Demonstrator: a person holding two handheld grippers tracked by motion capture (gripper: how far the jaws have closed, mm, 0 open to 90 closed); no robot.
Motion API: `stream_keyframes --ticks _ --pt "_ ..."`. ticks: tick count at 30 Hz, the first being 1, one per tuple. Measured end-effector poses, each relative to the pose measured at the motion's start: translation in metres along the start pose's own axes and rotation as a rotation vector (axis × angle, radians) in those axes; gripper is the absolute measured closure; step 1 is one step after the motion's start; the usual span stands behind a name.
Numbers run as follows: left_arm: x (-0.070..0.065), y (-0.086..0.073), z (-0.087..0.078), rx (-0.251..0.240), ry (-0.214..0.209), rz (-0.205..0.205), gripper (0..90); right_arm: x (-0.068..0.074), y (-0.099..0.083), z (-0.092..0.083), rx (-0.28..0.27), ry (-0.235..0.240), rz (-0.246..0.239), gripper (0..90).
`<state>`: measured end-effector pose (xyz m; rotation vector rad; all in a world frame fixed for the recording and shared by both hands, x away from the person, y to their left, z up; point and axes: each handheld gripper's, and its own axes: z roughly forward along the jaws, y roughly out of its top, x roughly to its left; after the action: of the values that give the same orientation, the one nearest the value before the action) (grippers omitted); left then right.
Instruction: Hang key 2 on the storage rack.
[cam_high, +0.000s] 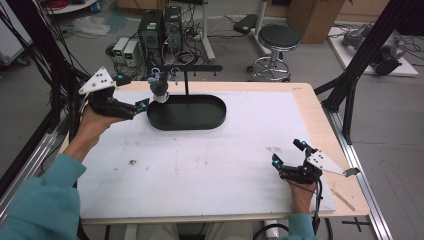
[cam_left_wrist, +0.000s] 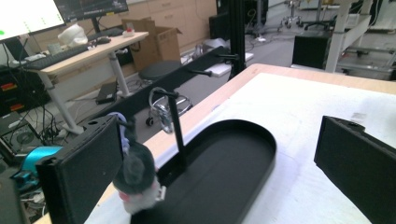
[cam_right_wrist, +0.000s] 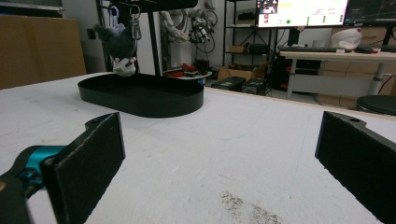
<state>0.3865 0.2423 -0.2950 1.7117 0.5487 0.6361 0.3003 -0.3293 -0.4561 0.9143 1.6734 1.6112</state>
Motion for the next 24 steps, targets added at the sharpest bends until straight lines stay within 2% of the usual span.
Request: stream_keyframes --ticks 3,5,7,10,14,16,18,21,24 --pt "-0.010 -0.012 -0.012 -0.028 -0.003 -0.016 1.7 0.000 0.000 0.000 -0.001 0.000 -0.003 0.7" --pt "-0.016 -0.023 -0.021 -0.043 0.001 -0.017 1.7 0.000 0.000 0.000 0.000 0.000 -0.006 0.7" --pt "-0.021 -0.037 -0.029 -0.058 -0.009 -0.036 1.7 0.000 0.000 0.000 -0.001 -0.001 -0.006 0.7" --pt "-0.028 -0.055 -0.040 -0.084 0.011 -0.038 1.7 0.001 0.000 0.000 0.002 0.000 -0.002 0.7" --pt "-0.040 -0.084 -0.054 -0.097 0.029 -0.087 1.7 0.001 0.000 0.000 0.000 0.000 -0.004 0.7" --pt "-0.047 -0.100 -0.060 -0.116 0.056 -0.096 1.7 0.000 0.000 0.000 -0.005 -0.001 -0.007 0.7" --pt "-0.055 -0.118 -0.065 -0.142 0.077 -0.125 1.7 0.001 0.000 0.000 -0.002 0.001 -0.002 0.7" --pt "-0.062 -0.136 -0.067 -0.140 0.088 -0.139 1.7 0.001 0.000 0.000 -0.003 0.000 -0.003 0.7" --pt "-0.067 -0.148 -0.068 -0.134 0.102 -0.147 1.7 0.000 0.000 0.000 -0.005 -0.002 -0.007 0.7"
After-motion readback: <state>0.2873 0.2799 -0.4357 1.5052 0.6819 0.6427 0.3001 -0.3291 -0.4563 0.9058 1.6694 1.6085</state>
